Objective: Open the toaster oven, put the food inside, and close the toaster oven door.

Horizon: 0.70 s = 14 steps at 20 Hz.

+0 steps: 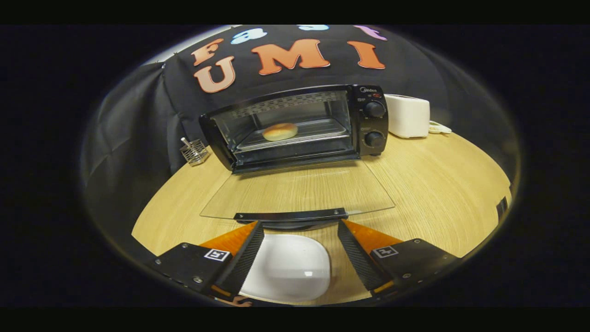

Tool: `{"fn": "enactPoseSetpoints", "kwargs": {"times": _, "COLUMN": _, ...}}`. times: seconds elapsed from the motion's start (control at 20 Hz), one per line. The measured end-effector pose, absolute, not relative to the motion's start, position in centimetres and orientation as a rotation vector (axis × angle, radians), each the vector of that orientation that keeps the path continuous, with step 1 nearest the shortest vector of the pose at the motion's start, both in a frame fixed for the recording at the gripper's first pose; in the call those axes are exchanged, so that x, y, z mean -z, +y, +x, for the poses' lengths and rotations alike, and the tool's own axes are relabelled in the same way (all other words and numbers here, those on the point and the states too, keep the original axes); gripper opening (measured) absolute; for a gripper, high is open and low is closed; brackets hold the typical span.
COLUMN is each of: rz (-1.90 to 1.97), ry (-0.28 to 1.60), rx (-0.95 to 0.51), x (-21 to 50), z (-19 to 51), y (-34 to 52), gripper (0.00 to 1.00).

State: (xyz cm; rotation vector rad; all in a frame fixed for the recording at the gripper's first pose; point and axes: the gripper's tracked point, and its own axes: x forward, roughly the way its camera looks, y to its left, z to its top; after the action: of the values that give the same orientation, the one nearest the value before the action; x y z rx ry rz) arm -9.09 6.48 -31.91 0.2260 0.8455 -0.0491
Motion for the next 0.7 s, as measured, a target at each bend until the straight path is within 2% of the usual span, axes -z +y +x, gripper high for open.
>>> {"fn": "enactPoseSetpoints", "kwargs": {"times": 0.4, "rz": 0.253, "ry": 0.898, "rx": 0.038, "x": 33.5, "z": -8.5, "y": 6.3, "gripper": 0.96}}
{"fn": "enactPoseSetpoints", "kwargs": {"times": 0.7, "rz": 0.285, "ry": 0.795, "rx": 0.001, "x": 29.9, "z": -7.1, "y": 6.6, "gripper": 0.96}}
